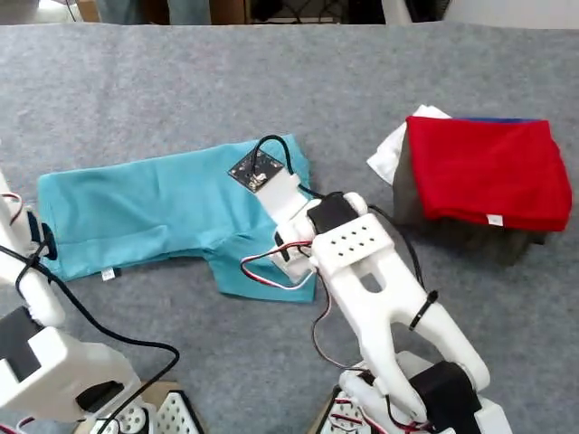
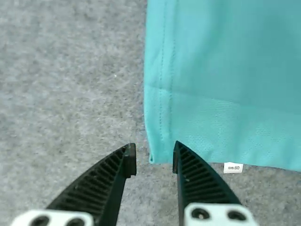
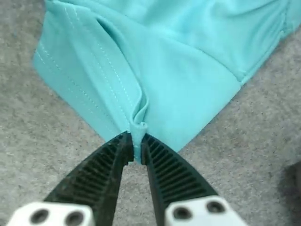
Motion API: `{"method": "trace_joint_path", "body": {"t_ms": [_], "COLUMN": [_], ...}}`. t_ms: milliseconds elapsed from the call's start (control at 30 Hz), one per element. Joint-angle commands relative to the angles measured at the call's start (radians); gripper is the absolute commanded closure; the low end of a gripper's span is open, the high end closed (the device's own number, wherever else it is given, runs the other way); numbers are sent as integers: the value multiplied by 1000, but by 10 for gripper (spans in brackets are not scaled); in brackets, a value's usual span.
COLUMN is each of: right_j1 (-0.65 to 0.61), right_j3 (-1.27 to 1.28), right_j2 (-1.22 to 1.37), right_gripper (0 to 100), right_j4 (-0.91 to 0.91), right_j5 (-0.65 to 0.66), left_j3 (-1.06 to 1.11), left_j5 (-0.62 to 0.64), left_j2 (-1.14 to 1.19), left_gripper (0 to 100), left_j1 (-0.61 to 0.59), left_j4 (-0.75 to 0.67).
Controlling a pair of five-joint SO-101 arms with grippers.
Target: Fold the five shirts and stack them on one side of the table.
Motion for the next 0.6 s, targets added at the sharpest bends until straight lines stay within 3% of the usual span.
{"method": "trace_joint_path", "body": {"t_ms": [0, 267, 367, 500, 567], "right_j1": [28, 124, 89, -17, -54], "right_j3": [-4, -4, -33, -62, -77], "right_j2": [-33, -147, -176, -81, 19], "right_gripper": [899, 836, 841, 986, 978], "right_j4": [21, 17, -41, -173, -222], "right_j5": [-49, -68, -61, -44, -29], "left_j3": [-130, -226, -226, -222, -220], "left_j5": [-6, -6, -5, -3, -3], "left_j2": [-14, -12, -12, -12, -12], "left_gripper": [848, 850, 851, 851, 851], "left_j1": [-33, -45, -42, -39, -41], "left_j4": [54, 87, 87, 87, 89]}}
